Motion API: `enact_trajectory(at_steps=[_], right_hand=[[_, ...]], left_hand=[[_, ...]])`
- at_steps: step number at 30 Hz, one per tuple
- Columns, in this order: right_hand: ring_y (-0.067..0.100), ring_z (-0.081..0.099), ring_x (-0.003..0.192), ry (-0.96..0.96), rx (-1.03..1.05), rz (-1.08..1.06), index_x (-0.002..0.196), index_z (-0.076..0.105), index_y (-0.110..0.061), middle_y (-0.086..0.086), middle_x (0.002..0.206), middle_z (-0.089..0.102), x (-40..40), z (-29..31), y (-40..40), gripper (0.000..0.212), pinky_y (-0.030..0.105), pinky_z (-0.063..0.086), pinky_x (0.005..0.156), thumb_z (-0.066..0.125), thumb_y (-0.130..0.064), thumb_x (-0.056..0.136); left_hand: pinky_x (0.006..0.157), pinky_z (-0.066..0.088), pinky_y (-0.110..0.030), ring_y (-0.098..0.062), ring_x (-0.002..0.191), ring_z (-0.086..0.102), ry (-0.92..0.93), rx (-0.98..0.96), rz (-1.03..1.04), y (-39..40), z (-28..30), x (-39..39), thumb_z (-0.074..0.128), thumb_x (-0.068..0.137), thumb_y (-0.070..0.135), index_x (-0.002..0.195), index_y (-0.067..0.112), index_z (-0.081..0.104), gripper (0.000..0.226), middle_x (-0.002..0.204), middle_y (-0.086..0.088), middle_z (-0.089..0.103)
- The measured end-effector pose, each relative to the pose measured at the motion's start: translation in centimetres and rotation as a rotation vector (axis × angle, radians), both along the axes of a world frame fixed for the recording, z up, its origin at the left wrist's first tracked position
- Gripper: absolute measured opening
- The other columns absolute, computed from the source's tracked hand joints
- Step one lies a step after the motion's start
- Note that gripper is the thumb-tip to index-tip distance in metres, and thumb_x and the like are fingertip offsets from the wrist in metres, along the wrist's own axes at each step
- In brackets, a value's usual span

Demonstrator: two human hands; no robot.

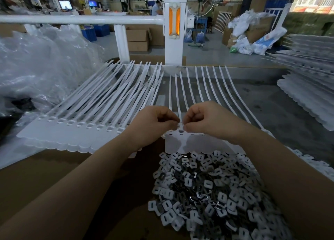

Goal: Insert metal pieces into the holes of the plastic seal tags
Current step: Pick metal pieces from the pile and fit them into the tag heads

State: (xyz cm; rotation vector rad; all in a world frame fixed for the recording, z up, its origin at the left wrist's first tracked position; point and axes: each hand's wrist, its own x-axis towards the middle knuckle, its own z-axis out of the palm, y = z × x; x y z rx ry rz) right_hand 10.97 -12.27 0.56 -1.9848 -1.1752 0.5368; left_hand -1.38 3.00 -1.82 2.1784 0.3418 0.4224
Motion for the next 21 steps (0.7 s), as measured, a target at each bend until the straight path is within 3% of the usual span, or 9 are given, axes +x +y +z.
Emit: enact_trajectory(at_steps=[7, 10, 14, 17, 21], right_hand=[[0.006, 0.069, 0.068, 0.077, 0.097, -0.034, 0.087, 0.071, -0.019, -0.004, 0.077, 0.075, -0.04, 0.09, -0.08, 0.009, 0.011, 0.048, 0.056, 0.077, -0.015, 0.081], [0.002, 0.064, 0.060, 0.110, 0.129, -0.042, 0.087, 0.071, -0.018, -0.003, 0.075, 0.075, -0.08, 0.09, 0.01, 0.008, 0.009, 0.045, 0.052, 0.076, -0.015, 0.082], [0.002, 0.062, 0.059, 0.138, 0.138, -0.055, 0.093, 0.066, -0.016, -0.002, 0.077, 0.075, 0.05, 0.14, 0.12, 0.015, 0.011, 0.044, 0.052, 0.077, -0.018, 0.083], [0.004, 0.062, 0.060, 0.144, 0.142, -0.073, 0.094, 0.064, -0.015, -0.001, 0.078, 0.075, 0.16, 0.15, 0.15, 0.019, 0.013, 0.045, 0.052, 0.078, -0.020, 0.081], [0.006, 0.062, 0.061, 0.122, 0.134, -0.054, 0.090, 0.067, -0.017, -0.001, 0.078, 0.075, 0.16, 0.12, 0.05, 0.004, 0.018, 0.045, 0.053, 0.070, -0.016, 0.087]], left_hand=[[0.065, 0.050, -0.017, -0.011, 0.077, 0.070, 0.000, -0.313, -0.121, -0.02, 0.34, -0.37, 0.078, 0.078, 0.008, 0.096, 0.016, 0.072, 0.021, 0.089, -0.002, 0.077], [0.067, 0.055, -0.023, -0.014, 0.077, 0.071, -0.065, -0.283, -0.107, -0.15, 0.36, -0.27, 0.080, 0.075, 0.004, 0.092, 0.013, 0.067, 0.023, 0.085, -0.001, 0.076], [0.081, 0.058, -0.038, -0.023, 0.081, 0.072, -0.173, -0.206, -0.137, -0.40, 0.39, -0.26, 0.078, 0.078, 0.001, 0.090, 0.009, 0.065, 0.020, 0.086, -0.004, 0.076], [0.084, 0.059, -0.039, -0.023, 0.086, 0.072, -0.198, -0.164, -0.146, -0.49, 0.43, -0.21, 0.075, 0.081, -0.001, 0.095, 0.006, 0.070, 0.017, 0.089, -0.005, 0.076], [0.077, 0.059, -0.029, -0.019, 0.080, 0.072, -0.170, -0.177, -0.085, -0.49, 0.30, -0.09, 0.075, 0.082, 0.008, 0.092, 0.008, 0.073, 0.010, 0.085, -0.003, 0.076]])
